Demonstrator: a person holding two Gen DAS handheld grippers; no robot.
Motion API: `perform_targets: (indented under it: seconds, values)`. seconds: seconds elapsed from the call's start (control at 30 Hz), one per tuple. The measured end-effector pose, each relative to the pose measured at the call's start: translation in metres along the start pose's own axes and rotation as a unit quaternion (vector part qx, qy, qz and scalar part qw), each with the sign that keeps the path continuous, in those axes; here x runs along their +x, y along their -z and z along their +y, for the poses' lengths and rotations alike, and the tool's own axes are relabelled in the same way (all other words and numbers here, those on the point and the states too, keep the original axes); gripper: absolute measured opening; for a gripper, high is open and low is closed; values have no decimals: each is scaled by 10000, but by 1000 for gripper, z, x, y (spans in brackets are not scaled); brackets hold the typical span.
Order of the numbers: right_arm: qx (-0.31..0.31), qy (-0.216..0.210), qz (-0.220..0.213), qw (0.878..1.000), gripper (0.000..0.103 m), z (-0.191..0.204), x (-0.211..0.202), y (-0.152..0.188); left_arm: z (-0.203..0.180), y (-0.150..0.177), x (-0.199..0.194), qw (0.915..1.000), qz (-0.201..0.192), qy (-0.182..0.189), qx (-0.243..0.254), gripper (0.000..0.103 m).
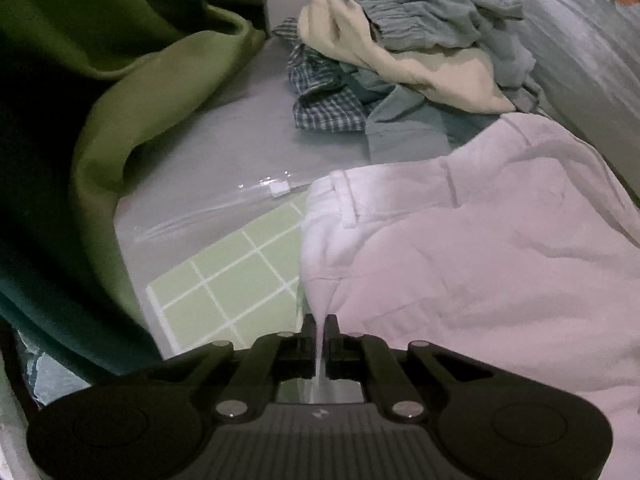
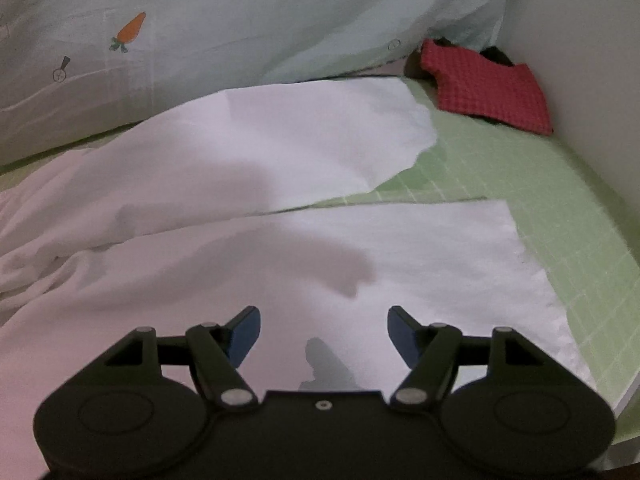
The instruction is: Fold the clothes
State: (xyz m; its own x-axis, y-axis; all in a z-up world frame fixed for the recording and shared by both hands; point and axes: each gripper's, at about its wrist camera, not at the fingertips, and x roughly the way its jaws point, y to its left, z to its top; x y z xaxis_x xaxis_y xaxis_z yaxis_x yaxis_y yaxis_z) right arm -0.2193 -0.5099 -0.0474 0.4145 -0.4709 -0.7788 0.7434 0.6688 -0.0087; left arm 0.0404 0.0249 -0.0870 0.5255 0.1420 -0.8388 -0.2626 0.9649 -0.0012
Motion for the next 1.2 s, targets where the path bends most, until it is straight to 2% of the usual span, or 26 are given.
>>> perform_targets:
  seconds: [0.07, 0.1, 0.13, 0.2, 0.27, 0.33, 0.4, 0.63, 0.73, 0.87, 0.93, 1.03, 1.1, 1.17, 1.2]
  values:
    - [88, -60, 32, 9999, 71, -9, 1, 2, 2, 4, -6, 9999, 9, -124, 82, 16]
    - [153, -84, 19, 9998, 71, -14, 1, 1, 1, 7, -12, 9999, -3, -119, 100, 28]
    - [214, -106, 1, 9997, 72, -20, 1, 1, -9, 10, -15, 9998, 14, -30, 180, 35]
    - [304, -120, -87, 9994, 76, -31, 2, -2, -30, 17, -21, 9993, 50, 154, 345, 59]
    - [420, -142, -199, 9988, 93, -41, 4, -5, -50, 24, -27, 9981, 86, 337, 508, 70]
    - [564, -263, -316, 9976, 102, -53, 7, -10, -71, 31, -34, 9963, 123, 521, 672, 75]
    - [694, -410, -417, 9959, 103, -65, 11, -15, -91, 38, -40, 9939, 159, 704, 835, 87]
    - [1319, -738, -639, 9864, 103, -104, 33, -38, -163, 63, -61, 9806, 284, 1341, 1402, 93]
    - [1658, -836, -675, 9803, 103, -125, 49, -50, -194, 78, -48, 9712, 679, 1489, 1731, 93]
    - [2169, -1085, -552, 9686, 103, -152, 79, -67, -220, 85, -30, 9684, 878, 1151, 2030, 93]
    - [2404, -1262, -504, 9611, 103, -163, 98, -78, -225, 85, -22, 9685, 988, 1103, 2003, 93]
    - [2797, -1428, -314, 9489, 103, -177, 130, -98, -231, 83, -14, 9693, 1045, 1027, 1975, 101]
    - [3055, -1508, -176, 9400, 97, -183, 150, -111, -233, 81, -10, 9705, 1047, 991, 1933, 103]
    - [3281, -1574, -5, 9314, 79, -188, 170, -123, -234, 80, -9, 9724, 1043, 955, 1857, 103]
    - [3347, -1582, 97, 9289, 75, -189, 179, -128, -234, 79, -8, 9731, 1024, 948, 1833, 103]
